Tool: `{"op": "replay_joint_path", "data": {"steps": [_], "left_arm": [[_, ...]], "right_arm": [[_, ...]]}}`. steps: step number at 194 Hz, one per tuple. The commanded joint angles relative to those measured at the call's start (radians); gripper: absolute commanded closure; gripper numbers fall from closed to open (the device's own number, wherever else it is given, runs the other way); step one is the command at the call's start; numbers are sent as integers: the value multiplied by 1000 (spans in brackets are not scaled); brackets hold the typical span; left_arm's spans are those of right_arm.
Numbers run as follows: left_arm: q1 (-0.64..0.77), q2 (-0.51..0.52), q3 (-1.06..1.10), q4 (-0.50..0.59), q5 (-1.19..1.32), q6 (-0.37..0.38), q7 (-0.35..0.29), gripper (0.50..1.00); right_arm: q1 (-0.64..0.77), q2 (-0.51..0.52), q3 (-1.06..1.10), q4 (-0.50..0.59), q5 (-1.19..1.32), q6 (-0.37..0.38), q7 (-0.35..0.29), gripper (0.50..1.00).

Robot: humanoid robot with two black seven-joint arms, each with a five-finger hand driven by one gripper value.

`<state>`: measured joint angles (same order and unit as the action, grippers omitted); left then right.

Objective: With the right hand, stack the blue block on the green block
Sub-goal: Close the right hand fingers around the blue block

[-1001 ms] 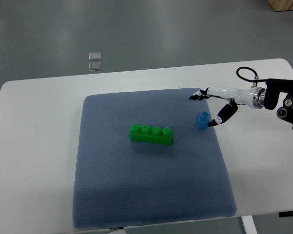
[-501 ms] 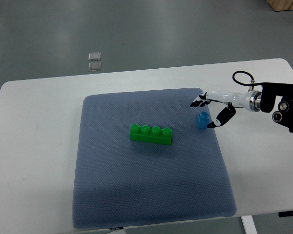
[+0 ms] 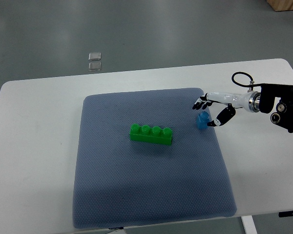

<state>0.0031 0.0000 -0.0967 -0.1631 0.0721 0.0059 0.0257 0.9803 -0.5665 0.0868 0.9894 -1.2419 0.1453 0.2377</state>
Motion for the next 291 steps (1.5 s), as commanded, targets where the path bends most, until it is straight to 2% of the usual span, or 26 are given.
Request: {"op": "replay_joint_path", "data": {"steps": [1, 124, 200, 291], "left_arm": [[0, 0, 0, 1, 0, 0, 0, 500], [0, 0, 0, 1, 0, 0, 0, 500], [0, 0, 0, 1, 0, 0, -1, 500], [0, 0, 0, 1, 0, 0, 0, 500]], "right_arm": [[1, 0, -15, -5, -1, -3, 0, 732], [5, 11, -16, -23, -25, -10, -1, 762], [8, 11, -16, -22, -27, -9, 0, 765], [8, 13, -18, -22, -44, -9, 0, 801]]}}
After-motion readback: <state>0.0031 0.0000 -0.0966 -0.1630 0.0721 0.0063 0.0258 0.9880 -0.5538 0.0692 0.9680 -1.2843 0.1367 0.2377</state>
